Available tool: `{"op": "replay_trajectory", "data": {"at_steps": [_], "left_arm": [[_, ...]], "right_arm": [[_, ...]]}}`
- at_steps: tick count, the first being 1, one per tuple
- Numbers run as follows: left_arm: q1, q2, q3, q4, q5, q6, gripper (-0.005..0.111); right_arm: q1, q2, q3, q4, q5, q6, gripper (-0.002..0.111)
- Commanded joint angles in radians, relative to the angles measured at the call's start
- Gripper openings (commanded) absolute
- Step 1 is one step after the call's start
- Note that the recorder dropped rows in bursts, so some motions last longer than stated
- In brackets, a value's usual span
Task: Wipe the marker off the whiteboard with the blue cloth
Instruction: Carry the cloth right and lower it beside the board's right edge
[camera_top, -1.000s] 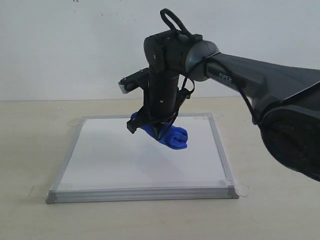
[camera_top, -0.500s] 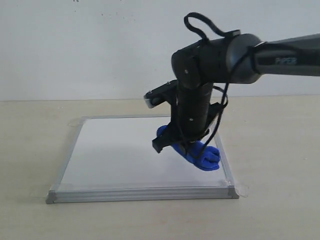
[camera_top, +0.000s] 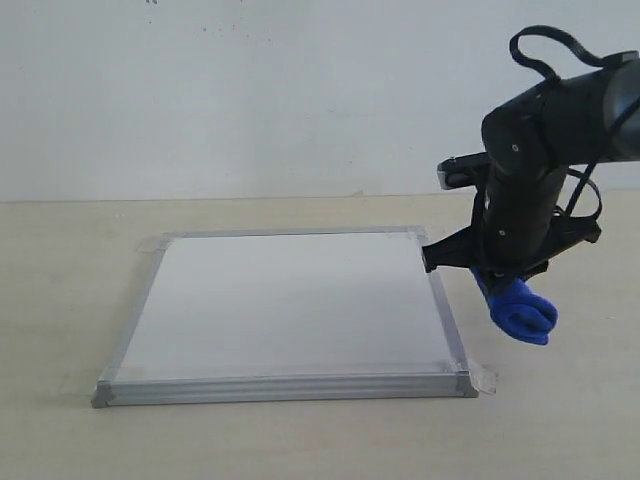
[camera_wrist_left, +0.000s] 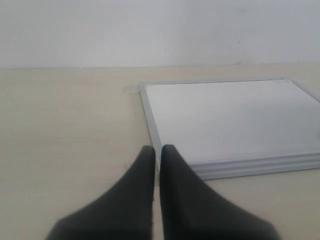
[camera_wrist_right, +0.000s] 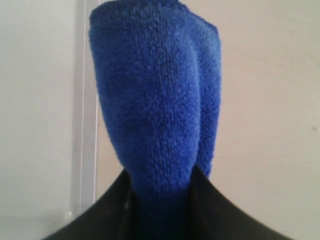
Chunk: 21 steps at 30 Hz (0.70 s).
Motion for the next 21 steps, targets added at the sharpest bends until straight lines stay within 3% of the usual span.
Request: {"op": "replay_trajectory", "data": {"at_steps": [1, 6, 11, 21], "left_arm": [[-0.004, -0.003, 0.003, -0.006, -0.008, 0.002, 0.004], [-0.004, -0.003, 0.003, -0.006, -0.008, 0.002, 0.004], [-0.004, -0.003, 0.003, -0.006, -0.008, 0.002, 0.004], [-0.004, -0.003, 0.003, -0.006, -0.008, 0.002, 0.004]], "right_arm": [[-0.004, 0.046, 0.001, -0.021, -0.082, 0.064, 0.000], [-0.004, 0.103, -0.015, -0.040, -0.121, 0.079, 0.000], [-0.004, 0.136, -0.022, -0.187, -0.109, 0.191, 0.000], [-0.002, 0.146, -0.022, -0.152, -0.177, 0.163, 0.000]]}}
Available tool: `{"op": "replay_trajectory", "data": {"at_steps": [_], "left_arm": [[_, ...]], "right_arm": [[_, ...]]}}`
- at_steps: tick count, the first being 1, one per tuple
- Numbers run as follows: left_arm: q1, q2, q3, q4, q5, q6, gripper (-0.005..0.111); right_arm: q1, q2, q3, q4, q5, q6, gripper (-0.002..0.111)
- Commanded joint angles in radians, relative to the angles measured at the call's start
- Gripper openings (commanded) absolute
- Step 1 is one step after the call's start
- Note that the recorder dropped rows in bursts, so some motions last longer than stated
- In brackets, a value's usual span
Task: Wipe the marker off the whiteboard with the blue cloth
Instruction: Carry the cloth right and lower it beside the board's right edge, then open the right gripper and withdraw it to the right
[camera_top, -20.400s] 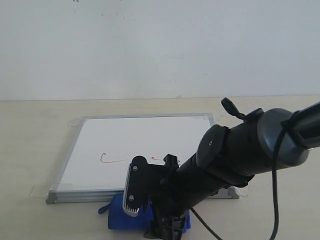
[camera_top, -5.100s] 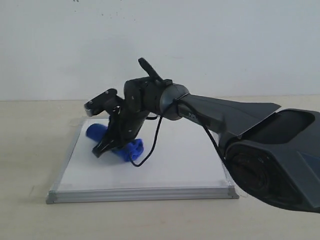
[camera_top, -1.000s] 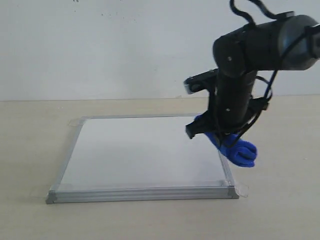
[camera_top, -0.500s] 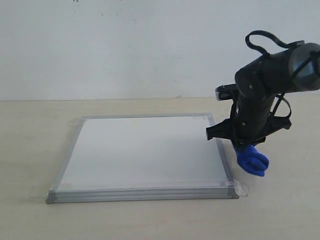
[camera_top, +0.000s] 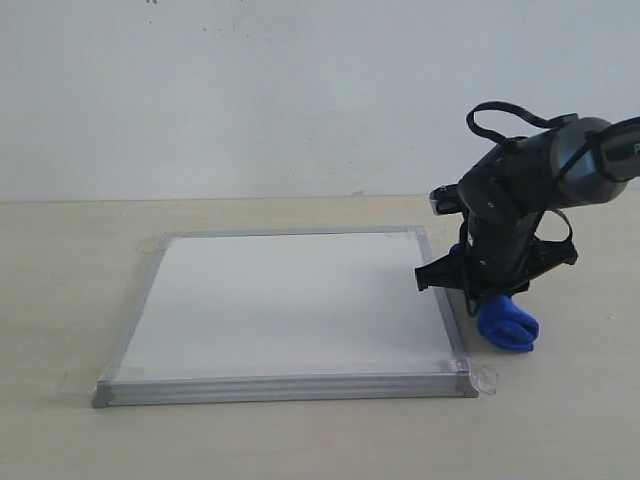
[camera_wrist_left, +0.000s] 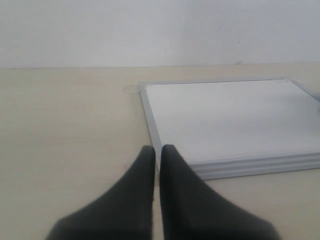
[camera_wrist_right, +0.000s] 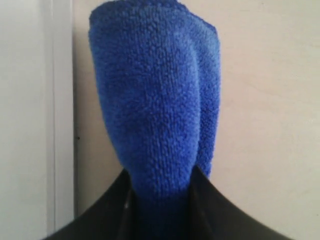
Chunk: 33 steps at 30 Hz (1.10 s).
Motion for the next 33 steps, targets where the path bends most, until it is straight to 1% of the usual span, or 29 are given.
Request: {"op": "replay_trajectory", "data": {"at_steps": [1, 8, 10, 12, 16, 18, 23, 27, 32, 33], "left_arm": [[-0.004, -0.003, 0.003, -0.006, -0.008, 0.002, 0.004], [-0.004, -0.003, 0.003, -0.006, -0.008, 0.002, 0.004], [-0.004, -0.003, 0.003, -0.006, -0.008, 0.002, 0.004], [-0.004, -0.003, 0.003, -0.006, -0.008, 0.002, 0.004], [-0.004, -0.003, 0.003, -0.006, -0.008, 0.002, 0.004], [-0.004, -0.003, 0.003, -0.006, -0.008, 0.002, 0.004], [-0.004, -0.003, 0.003, -0.006, -0.008, 0.002, 0.004], [-0.004, -0.003, 0.003, -0.006, -0.008, 0.002, 0.004], [-0.004, -0.003, 0.003, -0.006, -0.008, 0.002, 0.004], [-0.004, -0.003, 0.003, -0.006, -0.008, 0.002, 0.004]], "right_arm": [[-0.001, -0.002, -0.008, 0.027, -0.038, -0.035, 0.000], [-0.001, -0.002, -0.008, 0.033, -0.017, -0.047, 0.000], [-0.001, -0.002, -0.008, 0.043, -0.017, -0.060, 0.004], [-0.001, -0.002, -0.008, 0.051, -0.019, -0.073, 0.016], [-0.001, -0.002, -0.008, 0.066, -0.036, -0.078, 0.050], [-0.001, -0.002, -0.008, 0.066, -0.043, -0.078, 0.056], [-0.001, -0.002, -0.008, 0.081, -0.085, -0.078, 0.057], [-0.001, -0.014, -0.008, 0.081, -0.083, -0.085, 0.057], [-0.001, -0.109, -0.008, 0.080, -0.056, -0.115, 0.057], [-0.001, -0.120, -0.006, 0.089, -0.054, -0.130, 0.054]]}}
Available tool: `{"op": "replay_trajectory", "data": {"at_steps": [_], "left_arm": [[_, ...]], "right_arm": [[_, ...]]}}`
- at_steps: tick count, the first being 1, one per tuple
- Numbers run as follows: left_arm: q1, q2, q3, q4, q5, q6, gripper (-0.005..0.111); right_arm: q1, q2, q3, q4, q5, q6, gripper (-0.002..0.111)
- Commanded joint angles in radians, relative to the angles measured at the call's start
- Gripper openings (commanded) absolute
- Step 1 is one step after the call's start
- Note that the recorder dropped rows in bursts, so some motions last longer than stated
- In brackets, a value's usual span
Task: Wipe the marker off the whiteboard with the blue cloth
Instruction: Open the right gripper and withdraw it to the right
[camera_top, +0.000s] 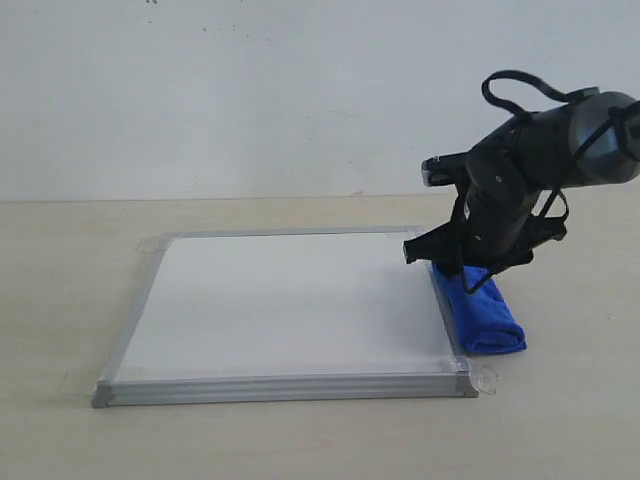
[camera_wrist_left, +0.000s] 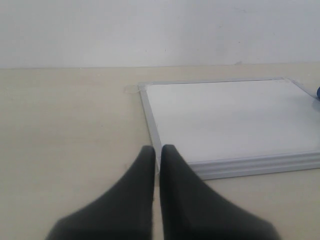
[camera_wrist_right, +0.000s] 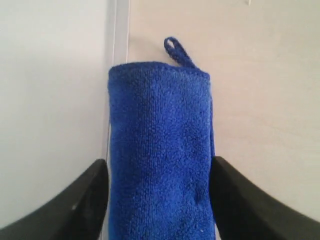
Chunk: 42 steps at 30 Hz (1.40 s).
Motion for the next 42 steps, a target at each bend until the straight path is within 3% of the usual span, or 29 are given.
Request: {"op": "replay_trajectory", "data": {"at_steps": [1, 4, 11, 20, 23, 34, 42], "left_arm": [[-0.004, -0.003, 0.003, -0.006, -0.008, 0.002, 0.004], [-0.004, -0.003, 0.003, -0.006, -0.008, 0.002, 0.004], [-0.004, -0.003, 0.003, -0.006, -0.008, 0.002, 0.004], [-0.004, -0.003, 0.003, -0.006, -0.008, 0.002, 0.004], [-0.004, -0.003, 0.003, -0.006, -0.008, 0.002, 0.004], [-0.004, -0.003, 0.003, -0.006, -0.008, 0.002, 0.004], [-0.004, -0.003, 0.003, -0.006, -0.008, 0.002, 0.004]], "right_arm": [[-0.001, -0.049, -0.002, 0.022, 0.022, -0.037, 0.046], [-0.001, -0.043, 0.039, 0.050, -0.008, -0.067, -0.001], [-0.001, 0.009, 0.096, 0.053, -0.114, -0.051, 0.002], [-0.001, -0.090, 0.096, 0.045, -0.025, -0.092, 0.001], [0.005, -0.178, 0.132, 0.045, 0.025, -0.114, 0.001], [0.106, -0.622, 0.525, 0.102, -0.074, -0.086, 0.001], [0.151, -0.902, 0.582, 0.144, 0.063, -0.060, 0.001]]}}
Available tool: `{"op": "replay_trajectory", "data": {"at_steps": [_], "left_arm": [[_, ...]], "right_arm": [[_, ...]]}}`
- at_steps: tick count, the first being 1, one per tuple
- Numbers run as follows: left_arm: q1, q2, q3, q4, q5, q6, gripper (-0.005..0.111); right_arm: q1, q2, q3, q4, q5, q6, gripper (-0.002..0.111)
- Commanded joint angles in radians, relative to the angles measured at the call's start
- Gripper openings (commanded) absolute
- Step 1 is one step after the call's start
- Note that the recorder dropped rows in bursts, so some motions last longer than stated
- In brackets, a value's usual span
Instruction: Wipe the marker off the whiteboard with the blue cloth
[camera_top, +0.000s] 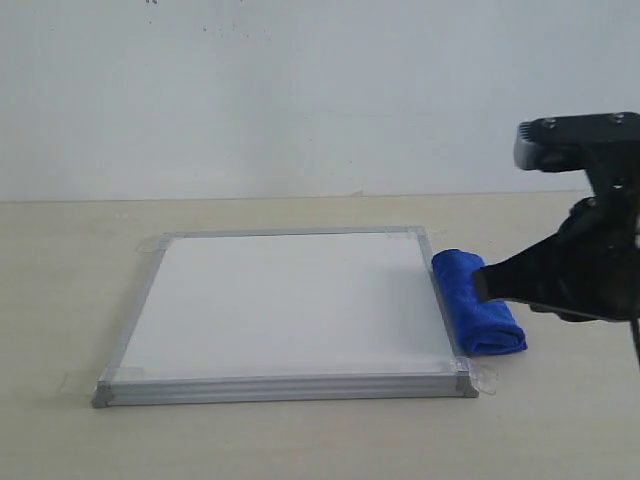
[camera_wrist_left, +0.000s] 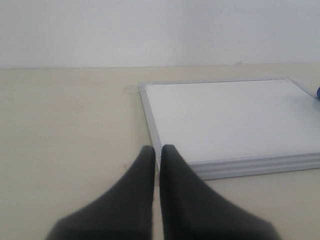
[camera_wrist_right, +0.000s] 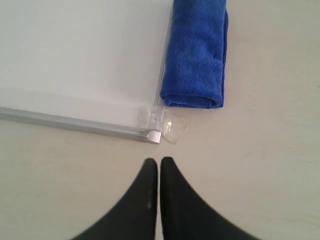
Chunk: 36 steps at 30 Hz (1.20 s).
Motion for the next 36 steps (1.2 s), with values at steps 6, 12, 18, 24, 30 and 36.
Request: {"op": "replay_trajectory", "data": {"at_steps": [6, 12, 18, 24, 30, 36], "left_arm": [[-0.004, -0.003, 0.003, -0.006, -0.008, 0.002, 0.004], [-0.004, -0.003, 0.003, -0.006, -0.008, 0.002, 0.004], [-0.004, -0.003, 0.003, -0.006, -0.008, 0.002, 0.004], [-0.004, -0.003, 0.003, -0.006, -0.008, 0.002, 0.004], [-0.004, -0.003, 0.003, -0.006, -0.008, 0.002, 0.004], [-0.004, -0.003, 0.003, -0.006, -0.008, 0.002, 0.004]], "right_arm": [[0.006, -0.183, 0.007, -0.005, 0.010, 0.005, 0.001], [0.006, -0.218, 0.007, 0.012, 0.010, 0.034, 0.001], [0.004, -0.278, 0.063, 0.033, -0.047, 0.067, 0.001], [0.004, -0.589, 0.319, 0.034, -0.333, 0.080, 0.001], [-0.052, -0.987, 0.528, 0.034, -0.422, 0.014, 0.001], [-0.209, -1.226, 0.623, 0.030, -0.422, -0.017, 0.001]]}}
